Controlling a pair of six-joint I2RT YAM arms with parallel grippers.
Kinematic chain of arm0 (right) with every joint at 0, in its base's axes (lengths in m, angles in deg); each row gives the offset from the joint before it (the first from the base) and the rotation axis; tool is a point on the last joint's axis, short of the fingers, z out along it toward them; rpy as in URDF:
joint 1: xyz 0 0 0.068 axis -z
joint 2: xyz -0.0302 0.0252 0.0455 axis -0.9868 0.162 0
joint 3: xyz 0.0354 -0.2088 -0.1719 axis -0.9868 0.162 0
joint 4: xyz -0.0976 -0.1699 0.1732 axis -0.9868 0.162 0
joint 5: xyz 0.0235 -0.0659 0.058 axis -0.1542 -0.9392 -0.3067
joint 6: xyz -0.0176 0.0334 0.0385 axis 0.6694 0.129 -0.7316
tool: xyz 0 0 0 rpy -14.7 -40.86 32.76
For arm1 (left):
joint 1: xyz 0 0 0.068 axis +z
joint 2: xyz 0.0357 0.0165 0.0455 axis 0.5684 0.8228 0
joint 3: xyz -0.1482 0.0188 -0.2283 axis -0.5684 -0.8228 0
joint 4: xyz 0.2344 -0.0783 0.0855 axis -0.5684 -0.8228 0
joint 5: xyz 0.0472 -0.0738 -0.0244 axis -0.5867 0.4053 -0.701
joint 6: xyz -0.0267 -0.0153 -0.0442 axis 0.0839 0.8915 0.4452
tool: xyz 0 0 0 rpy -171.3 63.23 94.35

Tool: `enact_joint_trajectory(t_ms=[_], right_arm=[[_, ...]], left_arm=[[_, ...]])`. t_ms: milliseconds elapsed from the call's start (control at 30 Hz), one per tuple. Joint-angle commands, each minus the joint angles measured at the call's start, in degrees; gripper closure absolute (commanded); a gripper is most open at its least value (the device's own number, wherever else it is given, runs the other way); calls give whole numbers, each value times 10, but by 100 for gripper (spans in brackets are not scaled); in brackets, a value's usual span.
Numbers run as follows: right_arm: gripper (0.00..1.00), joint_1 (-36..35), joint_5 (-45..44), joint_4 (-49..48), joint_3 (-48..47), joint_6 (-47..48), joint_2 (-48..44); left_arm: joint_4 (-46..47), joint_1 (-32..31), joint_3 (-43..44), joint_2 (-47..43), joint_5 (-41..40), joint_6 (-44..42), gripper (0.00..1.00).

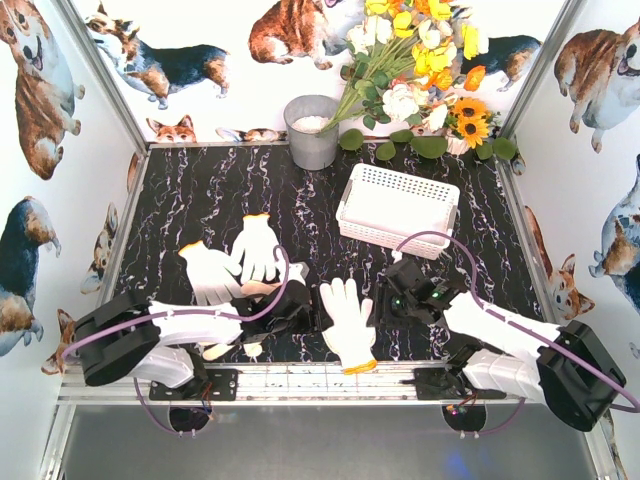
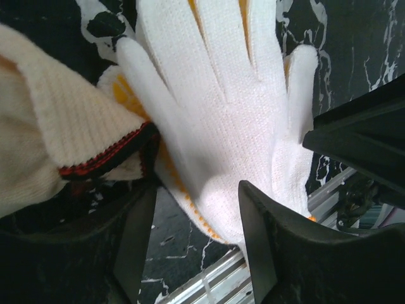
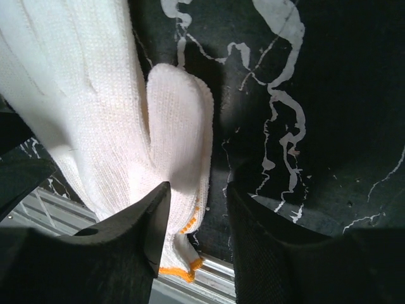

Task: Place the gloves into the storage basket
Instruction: Move the glove to the center of the board.

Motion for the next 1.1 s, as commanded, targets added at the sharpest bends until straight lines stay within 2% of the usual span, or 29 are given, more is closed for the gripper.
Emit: enact_joint_trajectory(t_ms=[0, 233, 400, 533, 633, 733, 967, 1067], right_arm=[[60, 3, -29, -34, 4, -3, 8], [71, 6, -69, -6, -1, 1, 19], [85, 19, -122, 44, -5, 3, 7], [86, 29, -138, 62, -6, 1, -9], [82, 30, -139, 72, -10, -3, -22], [73, 30, -127, 91, -20, 0, -47], [54, 30, -16, 169, -49, 18, -113], [49, 29, 37, 184, -42, 10, -142]], left_arm=[[51, 2, 2, 40, 11, 1, 52], [59, -1, 33, 97, 5, -15, 63], [64, -3, 69, 134, 11, -28, 68], [60, -3, 93, 145, 2, -36, 69], [49, -2, 88, 131, -12, -32, 64], [36, -2, 74, 102, -13, -26, 54], [69, -8, 27, 32, 59, 10, 39], [82, -18, 25, 28, 85, 28, 38]])
